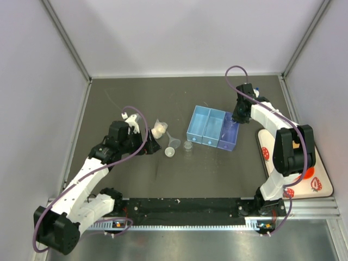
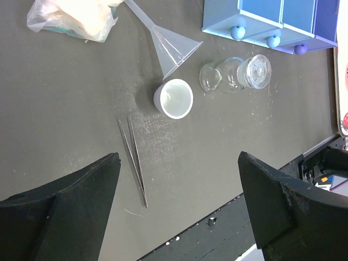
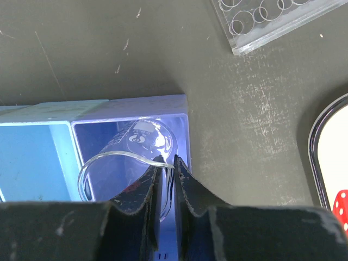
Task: Organize the chemistry lab equipment
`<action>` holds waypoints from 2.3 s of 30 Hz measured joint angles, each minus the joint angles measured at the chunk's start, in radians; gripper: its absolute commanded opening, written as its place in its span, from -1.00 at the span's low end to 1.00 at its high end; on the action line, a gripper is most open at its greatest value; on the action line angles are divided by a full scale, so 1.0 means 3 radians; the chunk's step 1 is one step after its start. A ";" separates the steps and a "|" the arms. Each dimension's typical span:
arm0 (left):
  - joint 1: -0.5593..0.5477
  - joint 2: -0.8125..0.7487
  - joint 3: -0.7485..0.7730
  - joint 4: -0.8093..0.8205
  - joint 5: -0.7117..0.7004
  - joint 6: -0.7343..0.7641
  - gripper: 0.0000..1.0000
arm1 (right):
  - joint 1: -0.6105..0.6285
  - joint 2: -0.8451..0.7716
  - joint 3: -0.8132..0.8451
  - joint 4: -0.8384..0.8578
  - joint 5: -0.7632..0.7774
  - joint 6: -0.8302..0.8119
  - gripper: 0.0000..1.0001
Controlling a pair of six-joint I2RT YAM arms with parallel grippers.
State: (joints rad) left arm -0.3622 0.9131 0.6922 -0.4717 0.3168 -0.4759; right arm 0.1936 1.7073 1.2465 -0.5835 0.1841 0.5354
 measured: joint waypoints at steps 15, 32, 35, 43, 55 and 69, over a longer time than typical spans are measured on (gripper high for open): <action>-0.0011 0.0000 0.0000 0.0001 0.0000 -0.0001 0.90 | 0.0000 0.0000 0.0001 0.0000 -0.0010 0.0000 -0.66; -0.0019 -0.0001 0.0000 0.0001 0.0000 -0.0001 0.90 | -0.0001 -0.0001 0.0090 -0.0015 -0.0008 -0.0004 -0.58; -0.0020 -0.0001 0.0000 0.0001 0.0000 -0.0001 0.90 | -0.0001 -0.0004 0.0099 -0.0024 -0.0008 -0.0004 -0.57; -0.0024 0.0000 0.0000 0.0001 -0.0003 0.0000 0.90 | 0.0003 -0.0235 0.0103 -0.0100 -0.0005 -0.0017 -0.55; -0.0025 0.0062 0.0000 -0.0001 -0.0075 0.0001 0.90 | 0.0809 -0.1119 0.0103 -0.0262 0.0015 -0.0318 -0.26; -0.0039 -0.0145 0.0003 -0.0192 -0.0188 0.0000 0.90 | 0.1864 -0.1083 0.0109 -0.0439 -0.0454 -0.1041 0.17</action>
State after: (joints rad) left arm -0.3740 0.8696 0.6930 -0.5293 0.2604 -0.4759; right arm 0.7528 1.3823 1.2793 -0.7151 0.0479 0.2230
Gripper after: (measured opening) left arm 0.949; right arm 0.529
